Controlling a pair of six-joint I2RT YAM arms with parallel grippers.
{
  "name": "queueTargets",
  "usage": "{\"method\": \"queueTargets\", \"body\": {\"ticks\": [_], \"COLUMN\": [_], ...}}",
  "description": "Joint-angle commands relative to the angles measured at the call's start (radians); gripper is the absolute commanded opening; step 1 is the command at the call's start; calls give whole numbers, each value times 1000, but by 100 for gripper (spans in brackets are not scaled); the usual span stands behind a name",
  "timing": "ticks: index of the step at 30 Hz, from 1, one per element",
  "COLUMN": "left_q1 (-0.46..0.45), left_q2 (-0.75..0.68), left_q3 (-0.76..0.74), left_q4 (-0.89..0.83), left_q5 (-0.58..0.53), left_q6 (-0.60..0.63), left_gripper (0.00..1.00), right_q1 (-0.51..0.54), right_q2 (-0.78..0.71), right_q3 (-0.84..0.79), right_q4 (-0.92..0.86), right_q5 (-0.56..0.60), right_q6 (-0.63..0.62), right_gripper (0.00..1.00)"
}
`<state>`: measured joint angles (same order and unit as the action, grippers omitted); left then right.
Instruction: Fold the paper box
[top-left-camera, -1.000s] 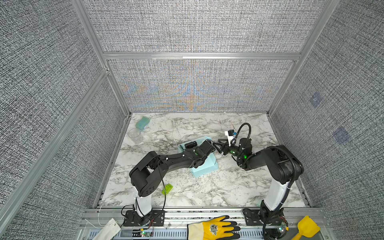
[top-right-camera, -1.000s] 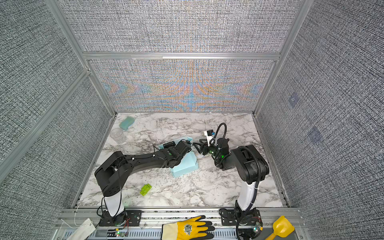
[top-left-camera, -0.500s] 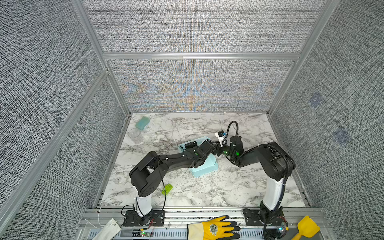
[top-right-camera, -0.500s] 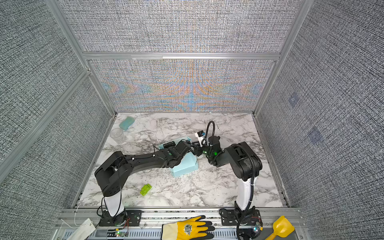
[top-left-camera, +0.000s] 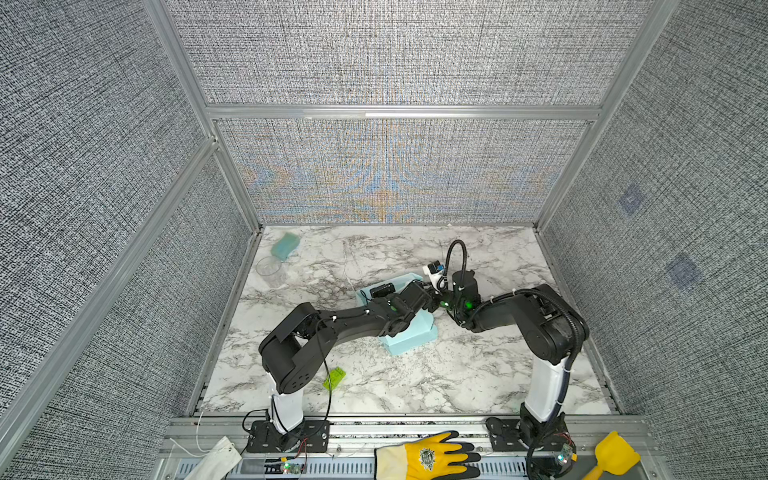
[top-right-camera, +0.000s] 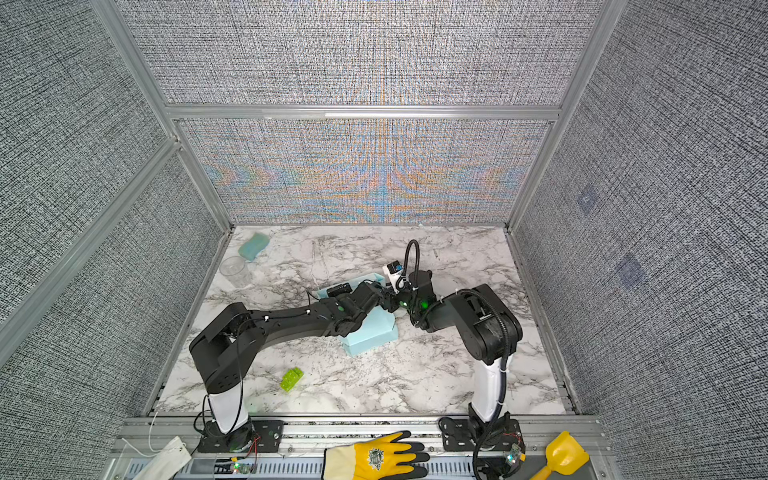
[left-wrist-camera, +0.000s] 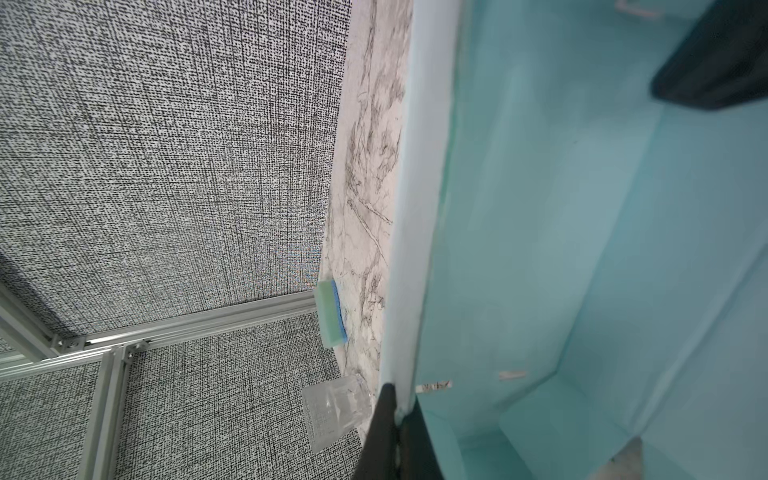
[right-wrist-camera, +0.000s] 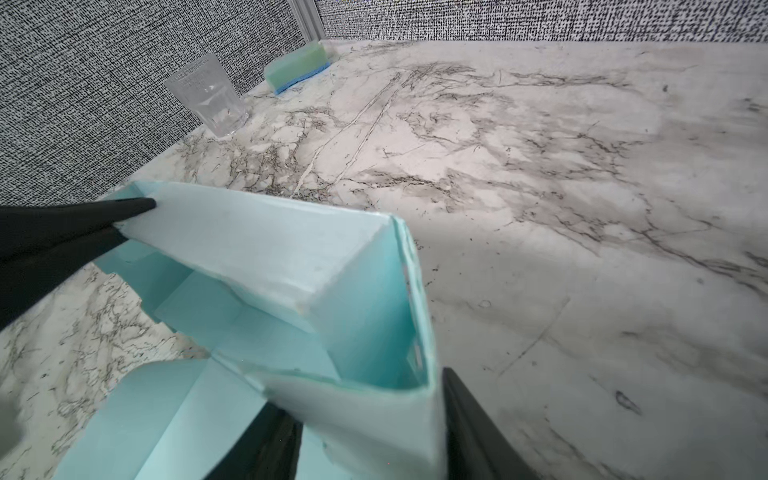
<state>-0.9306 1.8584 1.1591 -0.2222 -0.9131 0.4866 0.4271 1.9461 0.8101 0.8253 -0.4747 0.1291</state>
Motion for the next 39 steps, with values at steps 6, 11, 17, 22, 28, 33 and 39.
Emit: {"method": "queueTargets", "body": {"ticks": [6, 11, 17, 22, 28, 33, 39], "left_q1": [-4, -4, -2, -2, -3, -4, -21], "left_q2": [1, 4, 12, 5, -19, -43, -52], "left_q3": [4, 4, 1, 7, 7, 13, 11], "left_q4": [-51, -46, -46, -43, -19, -3, -4], "left_q5": [72, 74, 71, 66, 27, -2, -32], "left_q6": [-10, -9, -9, -7, 12, 25, 33], "left_gripper": [0, 0, 0, 0, 0, 0, 0], "right_q1": [5, 3, -34, -111, -165, -183, -185], "right_q2": [-9, -68, -159, -187, -149, -112, -67], "right_q3": [12, -44, -110, -194, -259, -245, -218], "right_q4": [25, 37, -3, 125, 323, 356, 374], "right_q5": [-26, -39, -69, -122, -176, -198, -223], "right_q6": [-14, -21, -18, 100, 234, 255, 257], "right_gripper": [56, 61, 65, 65, 64, 62, 58]}}
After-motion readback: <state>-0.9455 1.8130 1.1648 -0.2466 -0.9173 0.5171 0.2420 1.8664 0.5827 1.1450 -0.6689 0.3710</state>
